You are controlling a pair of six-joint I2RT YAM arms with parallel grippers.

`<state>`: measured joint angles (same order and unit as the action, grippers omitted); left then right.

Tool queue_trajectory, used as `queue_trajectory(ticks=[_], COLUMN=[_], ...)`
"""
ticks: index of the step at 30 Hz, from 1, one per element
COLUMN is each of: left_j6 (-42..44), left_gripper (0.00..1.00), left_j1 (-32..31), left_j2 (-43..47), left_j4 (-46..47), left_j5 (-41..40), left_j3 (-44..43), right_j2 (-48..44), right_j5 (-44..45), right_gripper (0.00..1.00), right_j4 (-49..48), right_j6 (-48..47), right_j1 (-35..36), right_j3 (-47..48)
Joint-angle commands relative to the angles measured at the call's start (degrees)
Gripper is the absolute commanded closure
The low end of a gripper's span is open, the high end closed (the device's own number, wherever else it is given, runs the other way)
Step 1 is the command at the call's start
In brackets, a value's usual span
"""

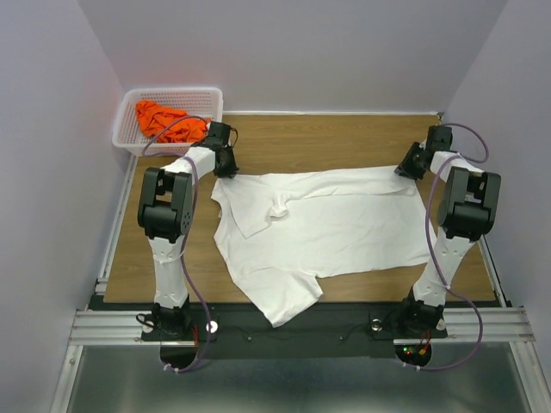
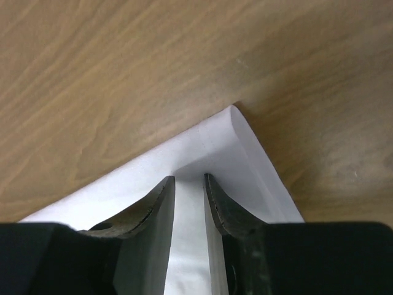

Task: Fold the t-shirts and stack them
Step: Fold the tshirt

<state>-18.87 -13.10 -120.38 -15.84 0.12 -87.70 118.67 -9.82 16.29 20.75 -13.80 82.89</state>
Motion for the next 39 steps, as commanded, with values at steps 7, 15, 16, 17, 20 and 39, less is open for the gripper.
queue_trajectory(ticks=[7,15,16,17,20,39], left_j6=[-0.4,0.8,0.9,1.0,2.3,11.2], left_gripper=[0.76,0.4,0.35,0.27,0.19,0.18], left_j1=[2.4,1.3,1.1,0.5,-1.6,-13.5], left_j2=[-6.3,0.1,1.4,3.7,7.6,22.6], left_j4=[-2.5,-1.7,-1.7,-1.6,-1.7,3.1], left_j5=[-3.4,-1.3,-1.2,-1.1,-1.2,-7.9], left_j3=[-7.9,-7.0,-6.1,-5.6,-3.2,14.3], right_j2=[6.2,-1.3,-2.6,-4.1,-9.9,-12.9], right_j5=[7.6,4.4,4.5,5.4,8.3,11.8], right_gripper=[0.67,0.62,0.61,0.59,0.54,0.49], right_j4=[-0.8,-0.7,-0.6,-0.5,0.1,4.2], right_j6=[0.3,-0.5,-0.2,0.9,3.8,-2.3], right_j1=[-2.4,-1.8,-1.7,-1.5,-1.4,5.5], right_j3=[8.9,7.2,6.2,5.0,-0.9,-2.7])
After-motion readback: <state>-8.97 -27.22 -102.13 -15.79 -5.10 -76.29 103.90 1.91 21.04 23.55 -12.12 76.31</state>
